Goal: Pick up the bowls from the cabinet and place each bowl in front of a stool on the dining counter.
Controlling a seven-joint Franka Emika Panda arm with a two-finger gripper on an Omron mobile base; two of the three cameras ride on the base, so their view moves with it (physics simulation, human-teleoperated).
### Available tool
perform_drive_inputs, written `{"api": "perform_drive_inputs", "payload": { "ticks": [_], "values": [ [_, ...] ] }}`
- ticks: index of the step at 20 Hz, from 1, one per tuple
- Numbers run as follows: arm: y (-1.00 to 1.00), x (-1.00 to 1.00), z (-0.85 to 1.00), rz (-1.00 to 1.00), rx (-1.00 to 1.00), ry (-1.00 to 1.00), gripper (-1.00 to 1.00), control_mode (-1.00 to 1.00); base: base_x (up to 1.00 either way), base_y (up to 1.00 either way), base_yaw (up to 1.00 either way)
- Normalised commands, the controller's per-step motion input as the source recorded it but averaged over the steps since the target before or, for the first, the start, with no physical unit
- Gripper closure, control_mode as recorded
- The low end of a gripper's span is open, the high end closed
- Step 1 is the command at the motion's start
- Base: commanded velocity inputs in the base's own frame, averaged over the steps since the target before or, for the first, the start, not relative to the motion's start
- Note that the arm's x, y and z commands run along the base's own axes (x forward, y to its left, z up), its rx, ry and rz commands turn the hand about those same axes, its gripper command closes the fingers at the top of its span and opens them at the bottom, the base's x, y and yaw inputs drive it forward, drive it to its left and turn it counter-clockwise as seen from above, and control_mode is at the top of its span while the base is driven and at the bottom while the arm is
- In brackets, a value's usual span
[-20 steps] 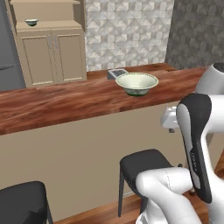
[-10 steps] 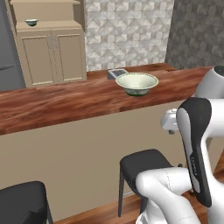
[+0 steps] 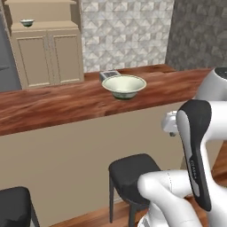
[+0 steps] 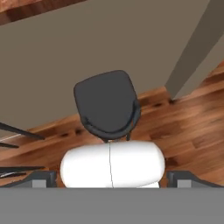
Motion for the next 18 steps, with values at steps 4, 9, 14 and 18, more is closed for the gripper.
{"api": "perform_drive_inputs", "payload": {
  "ticks": [4,9,14,18],
  "values": [
    [0.00,0.00,0.00,0.00,0.00,0.00,-1.00,1.00,-0.28,-1.00,0.00],
    [0.00,0.00,0.00,0.00,0.00,0.00,-1.00,1.00,-0.19,-1.00,0.00],
    [0.00,0.00,0.00,0.00,0.00,0.00,-1.00,1.00,0.00,-1.00,0.00],
    [0.00,0.00,0.00,0.00,0.00,0.00,-1.00,1.00,0.12,-1.00,0.02]
  ]
}}
